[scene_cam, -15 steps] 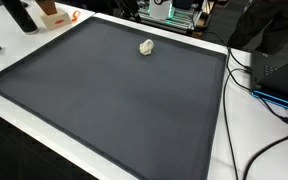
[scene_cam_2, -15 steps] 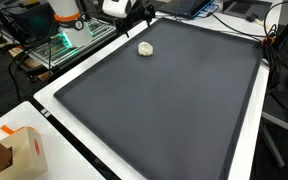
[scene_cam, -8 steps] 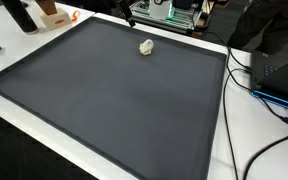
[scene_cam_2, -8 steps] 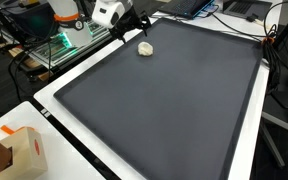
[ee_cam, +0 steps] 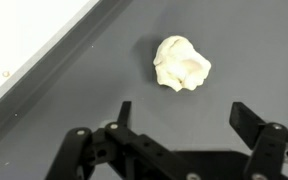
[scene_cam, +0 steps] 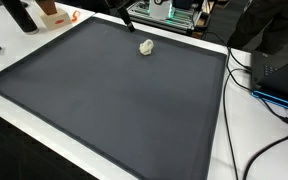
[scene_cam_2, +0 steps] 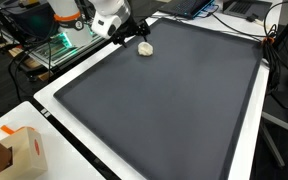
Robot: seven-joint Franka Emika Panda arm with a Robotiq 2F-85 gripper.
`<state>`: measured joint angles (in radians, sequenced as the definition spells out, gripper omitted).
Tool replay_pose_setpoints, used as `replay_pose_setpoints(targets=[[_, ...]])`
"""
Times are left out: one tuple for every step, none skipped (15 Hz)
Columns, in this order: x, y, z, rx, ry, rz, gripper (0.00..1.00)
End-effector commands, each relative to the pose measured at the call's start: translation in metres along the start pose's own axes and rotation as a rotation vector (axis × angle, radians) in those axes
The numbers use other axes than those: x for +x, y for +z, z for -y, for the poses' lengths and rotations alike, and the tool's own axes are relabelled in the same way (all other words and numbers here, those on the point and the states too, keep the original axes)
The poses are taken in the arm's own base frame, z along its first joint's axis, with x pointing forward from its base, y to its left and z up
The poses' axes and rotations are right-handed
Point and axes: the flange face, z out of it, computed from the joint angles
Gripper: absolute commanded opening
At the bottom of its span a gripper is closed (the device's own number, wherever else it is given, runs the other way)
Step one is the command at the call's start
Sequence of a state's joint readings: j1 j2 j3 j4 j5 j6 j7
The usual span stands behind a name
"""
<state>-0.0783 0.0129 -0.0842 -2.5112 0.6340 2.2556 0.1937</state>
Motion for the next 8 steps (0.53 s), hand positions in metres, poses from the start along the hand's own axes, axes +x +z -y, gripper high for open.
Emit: replay_pose_setpoints(targets=[[0.008, 0.011, -0.009, 0.019, 0.001, 0.006, 1.00], [0.009, 0.013, -0.010, 0.021, -0.006, 0.008, 1.00], [0.011, 0.015, -0.010, 0.018, -0.010, 0.009, 1.00], [0.012, 0.017, -0.011, 0.019, -0.016, 0.011, 1.00], [0.014, 0.019, -0.012, 0.015, -0.021, 0.011, 1.00], [0.015, 0.020, -0.012, 0.013, -0.029, 0.013, 1.00], [0.016, 0.021, -0.012, 0.009, -0.036, 0.014, 1.00], [0.018, 0.022, -0.012, 0.006, -0.044, 0.015, 1.00]])
